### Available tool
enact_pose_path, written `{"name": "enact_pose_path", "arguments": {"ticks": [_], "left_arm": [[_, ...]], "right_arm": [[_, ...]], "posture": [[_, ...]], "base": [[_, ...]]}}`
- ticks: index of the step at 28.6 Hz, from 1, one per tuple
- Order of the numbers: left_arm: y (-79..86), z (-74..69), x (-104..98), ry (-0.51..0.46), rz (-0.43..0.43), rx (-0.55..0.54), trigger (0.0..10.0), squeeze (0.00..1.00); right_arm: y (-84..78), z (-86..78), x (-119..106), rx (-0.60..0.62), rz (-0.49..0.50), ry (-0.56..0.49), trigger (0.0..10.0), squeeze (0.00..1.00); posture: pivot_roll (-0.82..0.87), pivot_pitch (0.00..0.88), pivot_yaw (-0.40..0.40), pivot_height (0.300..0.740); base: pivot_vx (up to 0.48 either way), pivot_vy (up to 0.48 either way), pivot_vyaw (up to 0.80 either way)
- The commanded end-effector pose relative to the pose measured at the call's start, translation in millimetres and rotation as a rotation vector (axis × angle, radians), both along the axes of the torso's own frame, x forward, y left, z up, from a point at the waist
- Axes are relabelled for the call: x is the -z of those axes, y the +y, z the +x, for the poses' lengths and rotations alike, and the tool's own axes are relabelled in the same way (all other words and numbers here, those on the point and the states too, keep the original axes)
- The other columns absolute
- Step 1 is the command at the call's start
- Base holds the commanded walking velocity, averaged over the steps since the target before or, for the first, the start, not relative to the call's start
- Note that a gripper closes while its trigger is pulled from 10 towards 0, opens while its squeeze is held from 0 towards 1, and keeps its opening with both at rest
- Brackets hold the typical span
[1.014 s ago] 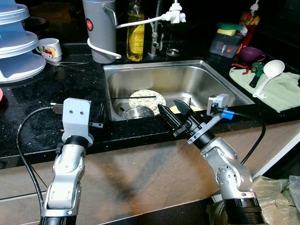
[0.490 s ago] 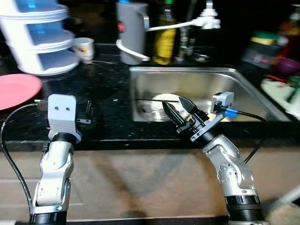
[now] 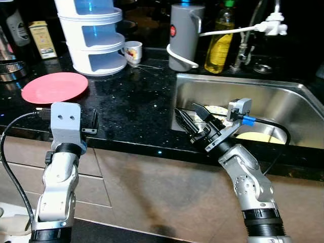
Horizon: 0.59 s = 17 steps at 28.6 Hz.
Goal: Kitchen organization
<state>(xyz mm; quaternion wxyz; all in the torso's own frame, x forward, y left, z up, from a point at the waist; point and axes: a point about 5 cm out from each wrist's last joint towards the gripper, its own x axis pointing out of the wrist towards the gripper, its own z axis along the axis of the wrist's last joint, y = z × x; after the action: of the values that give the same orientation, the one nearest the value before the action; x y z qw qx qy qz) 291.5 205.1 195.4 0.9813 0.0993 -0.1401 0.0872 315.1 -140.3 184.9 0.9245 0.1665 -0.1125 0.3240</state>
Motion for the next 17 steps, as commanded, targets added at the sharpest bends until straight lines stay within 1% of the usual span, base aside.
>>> {"name": "enact_pose_path", "arguments": {"ticks": [1,8,17], "left_arm": [[2.1,2.0,0.8,0.011,-0.004,0.0,10.0,0.0],[-0.4,5.8,-1.9,0.004,-0.004,0.01,10.0,0.0],[-1.5,6.8,-2.3,0.003,-0.003,0.015,10.0,0.0]], "right_arm": [[1.1,-1.3,-0.3,-0.002,-0.01,-0.013,10.0,0.0],[-0.9,-2.2,-1.5,0.005,-0.011,-0.022,10.0,0.0],[0.7,-2.1,-1.2,0.001,-0.01,-0.023,10.0,0.0]], "posture": [[0.08,0.0,-0.049,0.74],[0.08,0.0,-0.045,0.74],[0.08,0.0,-0.046,0.74]], "base": [[0.0,0.0,0.8],[0.0,0.0,0.8],[0.0,0.0,0.8]]}}
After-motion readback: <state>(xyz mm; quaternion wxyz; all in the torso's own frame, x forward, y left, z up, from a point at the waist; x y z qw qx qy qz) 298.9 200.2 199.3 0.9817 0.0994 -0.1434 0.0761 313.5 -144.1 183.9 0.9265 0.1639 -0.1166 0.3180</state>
